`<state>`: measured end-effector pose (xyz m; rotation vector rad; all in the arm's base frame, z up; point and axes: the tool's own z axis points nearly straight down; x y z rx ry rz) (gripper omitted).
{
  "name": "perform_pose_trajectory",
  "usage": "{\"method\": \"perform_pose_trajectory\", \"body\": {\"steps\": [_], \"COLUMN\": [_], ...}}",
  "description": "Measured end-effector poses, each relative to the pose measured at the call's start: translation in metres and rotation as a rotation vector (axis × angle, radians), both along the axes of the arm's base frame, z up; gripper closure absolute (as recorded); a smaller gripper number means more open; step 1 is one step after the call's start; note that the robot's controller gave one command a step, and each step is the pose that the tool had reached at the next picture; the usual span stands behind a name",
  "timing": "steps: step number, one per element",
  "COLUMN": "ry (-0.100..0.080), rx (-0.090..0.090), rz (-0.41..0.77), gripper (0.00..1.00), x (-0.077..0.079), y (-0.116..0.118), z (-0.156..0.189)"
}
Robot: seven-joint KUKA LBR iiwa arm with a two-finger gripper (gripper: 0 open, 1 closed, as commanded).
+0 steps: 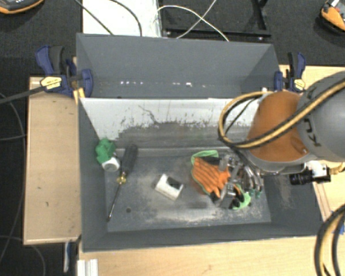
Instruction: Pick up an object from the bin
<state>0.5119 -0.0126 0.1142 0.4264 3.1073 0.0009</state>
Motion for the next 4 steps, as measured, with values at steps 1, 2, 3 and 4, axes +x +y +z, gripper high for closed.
{"method": "perform_pose_trajectory", "body": {"steps": [1, 2, 3, 4], "ry": [0.01, -0.002, 0.01, 0.01], "rx": [0.003, 0.001, 0.004, 0.004], "rz": [-0.053, -0.108, -0.361, -0.361], "gripper": [0.0, 0.0, 1.0, 1.0], "x": [0.015, 0.032, -0.018, -0.018], "y": [0.053, 0.022, 0.077, 0.077], "z": [-0.014, -0.043, -0.044, -0.044]}}
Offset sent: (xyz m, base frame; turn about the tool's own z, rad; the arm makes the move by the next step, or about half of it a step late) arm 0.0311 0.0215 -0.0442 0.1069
